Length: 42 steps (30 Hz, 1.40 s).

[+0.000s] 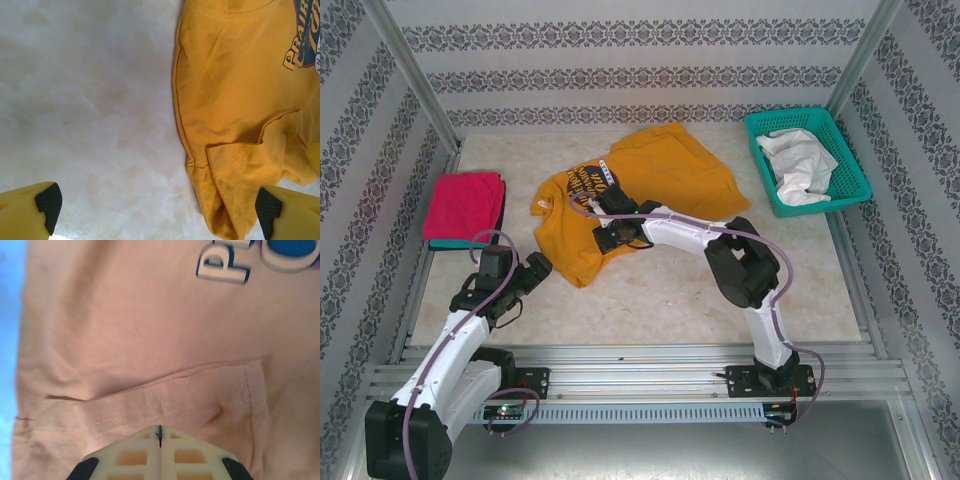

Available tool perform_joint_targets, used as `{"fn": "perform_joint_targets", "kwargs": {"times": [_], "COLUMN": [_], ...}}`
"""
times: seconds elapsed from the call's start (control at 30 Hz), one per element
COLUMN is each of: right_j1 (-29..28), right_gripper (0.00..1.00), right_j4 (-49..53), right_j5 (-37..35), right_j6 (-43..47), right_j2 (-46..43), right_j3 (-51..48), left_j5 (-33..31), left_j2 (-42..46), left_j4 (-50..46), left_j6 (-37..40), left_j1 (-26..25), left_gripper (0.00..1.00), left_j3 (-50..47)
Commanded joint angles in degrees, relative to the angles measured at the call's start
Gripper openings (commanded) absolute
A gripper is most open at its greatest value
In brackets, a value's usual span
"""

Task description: Fold and stack the t-shirts

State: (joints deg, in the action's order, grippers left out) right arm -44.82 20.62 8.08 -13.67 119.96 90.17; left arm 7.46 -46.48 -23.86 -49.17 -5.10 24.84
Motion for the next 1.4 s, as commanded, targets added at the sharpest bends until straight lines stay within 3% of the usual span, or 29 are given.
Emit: {"fn": "perform_joint_targets", "kwargs": {"times": [0.0,0.03,0.07,0.33,0.43,0.63,0.83,1.13,1.27,1.37], "right_j1": [-1.3,-1.9,-2.5,-5.2,-5.4,-5.4,-5.5,-10.9,-15.2,-18.5], "right_gripper": [0.41,0.55,0.58,0.55,0.43,0.0,0.0,0.01,0.1,0.36], "right_j4": [-2.9,-2.4,-1.4,3.1,3.5,4.5,-2.4,-16.1,-19.1,-21.0], "right_j5": [0.0,-0.8,-1.8,-7.0,-6.9,-7.0,-7.6,-17.0,-19.0,-17.4], "right_j6": [1.1,2.0,2.9,6.8,6.8,6.5,4.5,-4.7,-8.1,-6.9], "right_j2": [-2.0,-1.2,-0.2,7.4,9.3,8.2,-1.9,-17.7,-22.0,-24.3], "right_j3": [-1.3,-0.8,0.1,7.7,9.8,10.7,0.0,-24.6,-32.2,-35.5], "left_j5": [0.6,0.4,0.4,0.5,0.6,1.0,1.7,4.8,6.7,7.4], "left_j2": [-0.3,-0.4,-0.6,-0.2,0.1,0.1,0.0,-2.5,-3.5,-4.1], "left_j4": [1.9,2.1,2.1,0.9,1.2,1.4,2.6,5.2,6.0,6.2], "left_j6": [-0.8,-1.1,-1.2,-1.1,-1.2,-0.8,-0.9,-3.5,-5.1,-5.9], "left_j1": [0.7,0.7,0.7,0.7,0.8,0.8,0.8,0.6,0.4,-0.1], "left_gripper": [1.0,1.0,1.0,1.0,1.0,1.0,1.0,1.0,1.0,1.0], "left_j3": [-0.8,-0.8,-0.8,-0.9,-1.3,-1.3,-2.1,-2.8,-3.0,-3.0]}}
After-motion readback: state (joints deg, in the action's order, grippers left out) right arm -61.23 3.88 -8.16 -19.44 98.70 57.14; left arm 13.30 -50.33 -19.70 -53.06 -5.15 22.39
